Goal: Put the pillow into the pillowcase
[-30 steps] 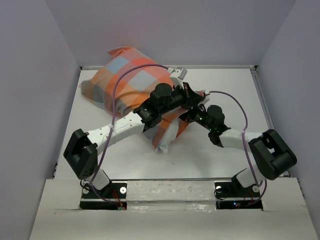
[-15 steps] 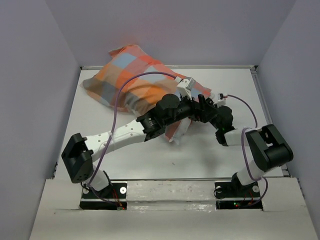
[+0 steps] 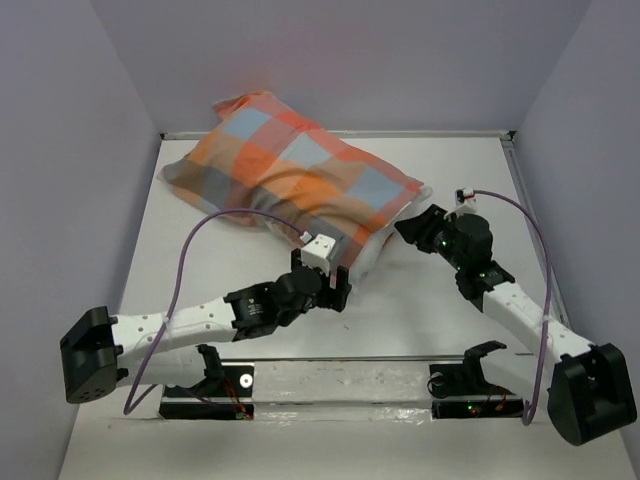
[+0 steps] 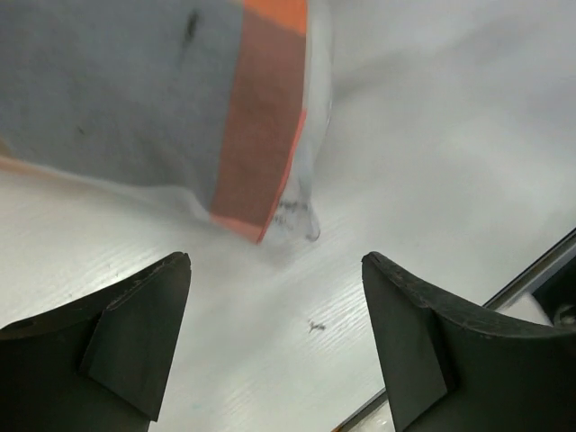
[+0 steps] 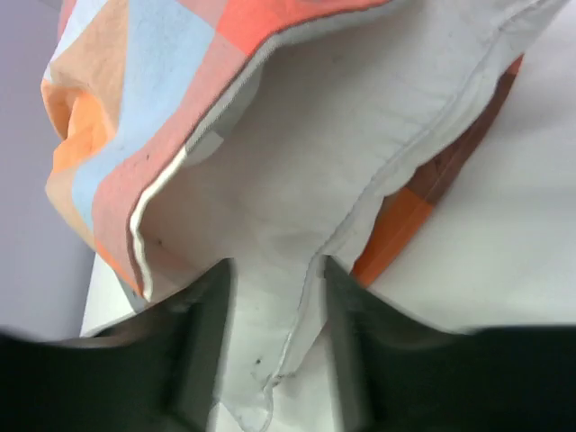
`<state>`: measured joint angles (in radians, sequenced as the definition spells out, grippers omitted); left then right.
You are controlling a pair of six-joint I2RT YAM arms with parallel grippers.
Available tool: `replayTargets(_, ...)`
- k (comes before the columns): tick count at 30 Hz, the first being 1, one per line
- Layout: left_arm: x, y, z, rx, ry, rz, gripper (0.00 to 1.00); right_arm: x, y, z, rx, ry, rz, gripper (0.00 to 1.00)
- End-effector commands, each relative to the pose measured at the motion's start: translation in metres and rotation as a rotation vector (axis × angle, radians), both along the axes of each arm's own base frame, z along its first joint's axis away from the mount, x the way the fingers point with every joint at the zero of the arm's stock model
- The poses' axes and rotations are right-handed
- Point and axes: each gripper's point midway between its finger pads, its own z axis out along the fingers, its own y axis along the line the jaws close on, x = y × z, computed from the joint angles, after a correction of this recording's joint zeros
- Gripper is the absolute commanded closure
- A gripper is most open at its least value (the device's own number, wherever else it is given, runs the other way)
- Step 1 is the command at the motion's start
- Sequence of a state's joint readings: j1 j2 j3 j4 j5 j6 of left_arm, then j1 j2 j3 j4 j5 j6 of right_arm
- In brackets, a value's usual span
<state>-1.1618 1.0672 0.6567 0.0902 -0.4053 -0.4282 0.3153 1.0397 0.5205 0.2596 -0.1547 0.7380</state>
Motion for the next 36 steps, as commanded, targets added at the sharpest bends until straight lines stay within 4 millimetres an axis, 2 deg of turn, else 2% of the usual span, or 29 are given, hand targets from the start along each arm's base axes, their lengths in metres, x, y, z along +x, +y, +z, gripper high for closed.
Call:
replayTargets(1, 0.005, -0.006, -0.001, 0.020, -0.080, -0.007, 0.14, -0.029, -0.015, -0.034, -0.116, 0.095, 0.009, 0.67)
replayTargets(2, 0.005, -0.011, -0.003, 0.034, -0.088, -0.031, 0.14, -0.037, -0.009, -0.034, -0.096, 0.096, 0.049, 0.74)
replayTargets(4, 0.008, -0.019, -0.003, 0.032, -0.103, -0.038, 0.15, -0.048, -0.002, -0.039, -0.066, 0.094, 0.100, 0.76)
replayTargets(5, 0.011, -0.019, -0.002, 0.038, -0.114, -0.027, 0.16, -0.058, 0.008, -0.036, -0.030, 0.084, 0.173, 0.74)
replayTargets(6, 0.015, -0.022, -0.001, 0.042, -0.128, -0.022, 0.17, -0.059, 0.014, -0.032, -0.008, 0.061, 0.204, 0.65)
replayTargets(7, 0.019, -0.020, -0.001, 0.050, -0.141, 0.001, 0.18, -0.065, 0.019, -0.040, 0.003, 0.088, 0.247, 0.62)
replayTargets(9, 0.024, -0.023, 0.004, 0.047, -0.156, 0.017, 0.20, -0.067, 0.029, -0.038, 0.025, 0.065, 0.297, 0.55)
replayTargets(12, 0.032, -0.029, 0.009, 0.031, -0.175, 0.025, 0.25, -0.074, 0.045, -0.042, 0.062, 0.070, 0.348, 0.51)
replayTargets(13, 0.037, -0.032, 0.011, 0.024, -0.178, 0.032, 0.26, -0.072, 0.049, -0.037, 0.070, 0.048, 0.359, 0.50)
replayTargets(16, 0.056, -0.032, 0.009, 0.039, -0.193, 0.074, 0.34, -0.072, 0.068, -0.035, 0.078, 0.042, 0.395, 0.48)
replayTargets(18, 0.063, -0.037, 0.007, 0.055, -0.196, 0.082, 0.36, -0.073, 0.081, -0.034, 0.079, 0.033, 0.424, 0.46)
replayTargets(21, 0.071, -0.039, 0.003, 0.087, -0.215, 0.089, 0.39, -0.071, 0.088, -0.032, 0.103, 0.019, 0.435, 0.42)
replayTargets(22, 0.073, -0.041, 0.006, 0.088, -0.222, 0.091, 0.39, -0.070, 0.089, -0.040, 0.101, 0.037, 0.434, 0.41)
replayTargets(26, 0.082, -0.040, 0.006, 0.109, -0.247, 0.110, 0.44, -0.069, 0.094, -0.046, 0.113, 0.049, 0.444, 0.38)
replayTargets(29, 0.085, -0.040, 0.018, 0.081, -0.274, 0.129, 0.52, -0.066, 0.096, -0.048, 0.109, 0.047, 0.445, 0.38)
replayTargets(36, 0.088, -0.042, 0.043, 0.009, -0.319, 0.148, 0.62, -0.053, 0.100, -0.057, 0.099, 0.054, 0.433, 0.36)
